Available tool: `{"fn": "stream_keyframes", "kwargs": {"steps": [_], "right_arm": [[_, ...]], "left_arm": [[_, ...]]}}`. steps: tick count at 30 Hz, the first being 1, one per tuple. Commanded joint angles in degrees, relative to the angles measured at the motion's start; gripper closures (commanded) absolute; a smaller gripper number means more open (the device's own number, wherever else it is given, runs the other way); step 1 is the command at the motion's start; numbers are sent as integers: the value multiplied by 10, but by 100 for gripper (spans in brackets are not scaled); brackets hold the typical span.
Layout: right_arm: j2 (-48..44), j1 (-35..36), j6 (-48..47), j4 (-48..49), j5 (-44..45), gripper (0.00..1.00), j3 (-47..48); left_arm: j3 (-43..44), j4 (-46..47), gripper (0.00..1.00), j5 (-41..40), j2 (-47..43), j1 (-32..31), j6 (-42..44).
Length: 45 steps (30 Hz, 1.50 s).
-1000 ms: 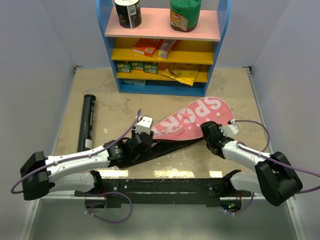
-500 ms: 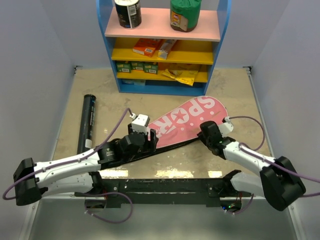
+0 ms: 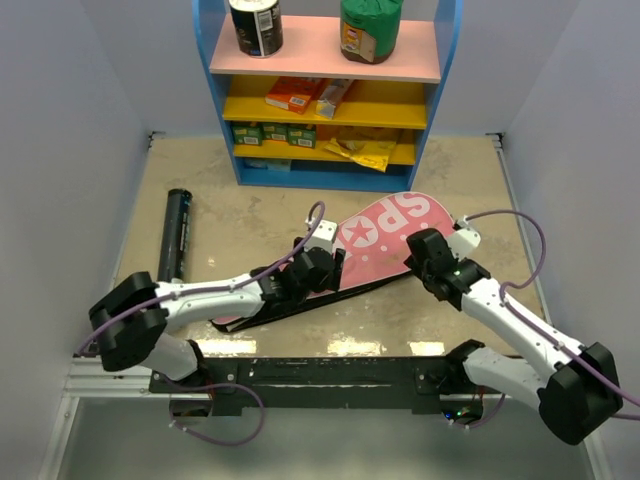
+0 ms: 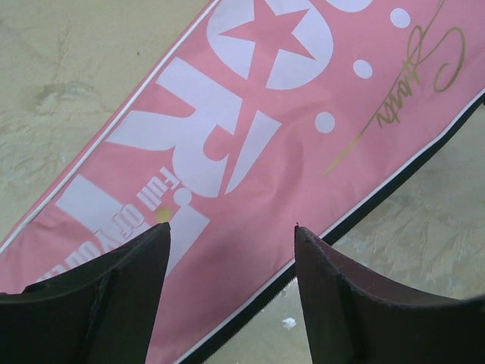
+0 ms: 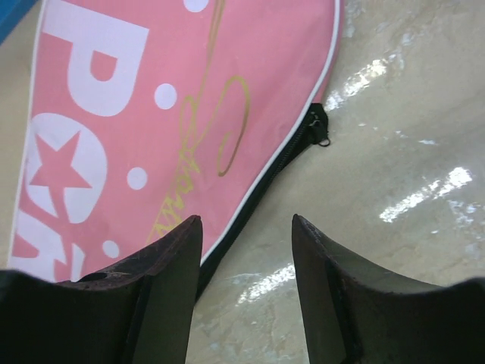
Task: Pack up the badminton gear
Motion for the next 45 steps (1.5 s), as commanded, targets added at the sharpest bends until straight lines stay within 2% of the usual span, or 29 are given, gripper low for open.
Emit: {"fn": "stream_keyframes", "kwargs": {"steps": [1,5,11,16,20,24,32,45], "right_arm": [[18,-2,-36,-42,50,45,36],[54,-20,-106,6,43,46,59],[113,-68,-215,153,-2,50,73],[212,-110,-260,232,-93,52,97],[297,-118,-272,253,-132,54,126],[353,-118,-269,249,-147,55,134],[358,-118,-188,177,-105,55,102],[263,-118,-137,123,-136,53,49]], "left_arm": [[29,67,30,37,56,21,12],[24,57,34,55,96,46,-16],[-16,48,40,69,75,56,-35],[-40,33,60,73,69,56,-57],[-53,26,76,74,76,61,-71],[-70,28,87,76,83,71,-83],[-77,21,91,79,122,110,-116],[-9,-10,94,57,214,200,-122]]}}
